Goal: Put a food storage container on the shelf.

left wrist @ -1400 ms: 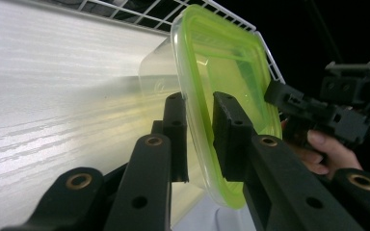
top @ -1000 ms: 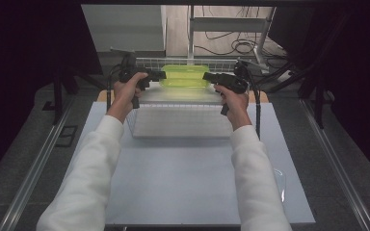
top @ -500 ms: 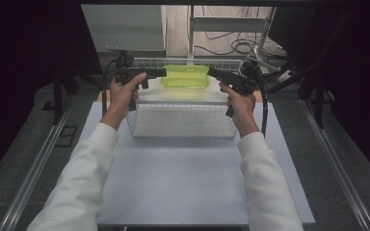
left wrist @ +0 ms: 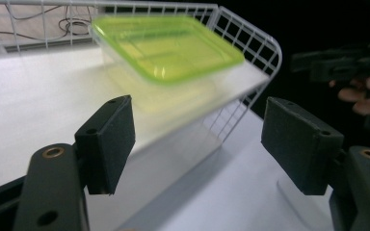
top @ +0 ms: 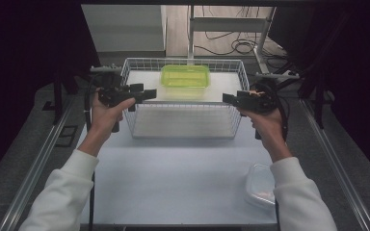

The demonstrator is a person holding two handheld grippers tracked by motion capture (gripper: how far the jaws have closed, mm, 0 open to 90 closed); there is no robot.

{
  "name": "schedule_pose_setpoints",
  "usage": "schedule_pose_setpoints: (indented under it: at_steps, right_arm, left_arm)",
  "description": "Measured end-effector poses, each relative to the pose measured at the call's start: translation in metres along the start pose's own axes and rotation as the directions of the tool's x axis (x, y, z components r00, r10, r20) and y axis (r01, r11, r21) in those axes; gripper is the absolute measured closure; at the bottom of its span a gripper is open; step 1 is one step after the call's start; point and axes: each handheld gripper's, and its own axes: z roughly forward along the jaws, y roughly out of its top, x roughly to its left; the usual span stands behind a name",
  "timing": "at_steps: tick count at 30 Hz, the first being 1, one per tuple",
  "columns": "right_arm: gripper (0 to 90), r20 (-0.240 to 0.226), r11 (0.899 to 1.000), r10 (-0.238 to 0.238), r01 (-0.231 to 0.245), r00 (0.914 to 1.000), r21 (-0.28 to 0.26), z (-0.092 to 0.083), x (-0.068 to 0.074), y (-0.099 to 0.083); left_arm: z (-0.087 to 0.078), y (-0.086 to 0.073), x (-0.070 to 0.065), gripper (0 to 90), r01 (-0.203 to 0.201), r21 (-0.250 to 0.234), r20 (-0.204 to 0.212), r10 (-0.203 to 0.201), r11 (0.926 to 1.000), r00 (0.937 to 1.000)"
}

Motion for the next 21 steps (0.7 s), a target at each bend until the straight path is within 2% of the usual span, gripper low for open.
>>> schedule_pose_setpoints:
  at_steps: [3, 6, 7, 9, 14, 17, 19, 21]
  right_arm:
    - [30.6, -0.032, 1.0, 0.008, -0.007, 0.9994, 0.021, -0.015, 0.0, -0.015]
    - [30.5, -0.044, 0.998, -0.019, 0.021, 0.9989, 0.062, -0.026, 0.001, -0.033]
    - [30.5, -0.037, 0.995, -0.04, 0.043, 0.9985, 0.085, -0.032, 0.003, -0.044]
    - [30.5, -0.035, 0.994, -0.048, 0.051, 0.9982, 0.093, -0.034, 0.004, -0.049]
    - [30.5, -0.004, 0.986, -0.115, 0.114, 0.9934, 0.119, -0.044, 0.012, -0.073]
    - [30.5, -0.012, 0.983, -0.133, 0.134, 0.991, 0.122, -0.047, 0.016, -0.087]
    - [30.5, -0.036, 0.98, -0.147, 0.15, 0.9885, 0.133, -0.048, 0.017, -0.102]
    - [30.5, -0.042, 0.978, -0.146, 0.151, 0.9884, 0.145, -0.046, 0.017, -0.106]
  left_arm:
    - [-0.004, -0.017, -0.008, 26.5, -0.033, 0.02, -0.012, 0.034, 0.9992, 0.9994]
    - [-0.008, -0.035, -0.017, 26.5, -0.064, 0.041, -0.012, 0.064, 0.9971, 0.9979]
    - [-0.009, -0.041, -0.019, 26.5, -0.065, 0.048, -0.008, 0.065, 0.9968, 0.9978]
    - [-0.01, -0.053, -0.023, 26.5, -0.064, 0.064, 0.003, 0.064, 0.9959, 0.9979]
    - [-0.015, -0.081, -0.032, 26.2, -0.069, 0.104, 0.004, 0.069, 0.9922, 0.9976]
    - [-0.018, -0.097, -0.037, 26.2, -0.074, 0.117, 0.003, 0.074, 0.9903, 0.9972]
    - [-0.019, -0.106, -0.04, 26.2, -0.095, 0.137, -0.024, 0.099, 0.9861, 0.9948]
    - [-0.018, -0.116, -0.042, 26.1, -0.084, 0.159, -0.01, 0.087, 0.9836, 0.9962]
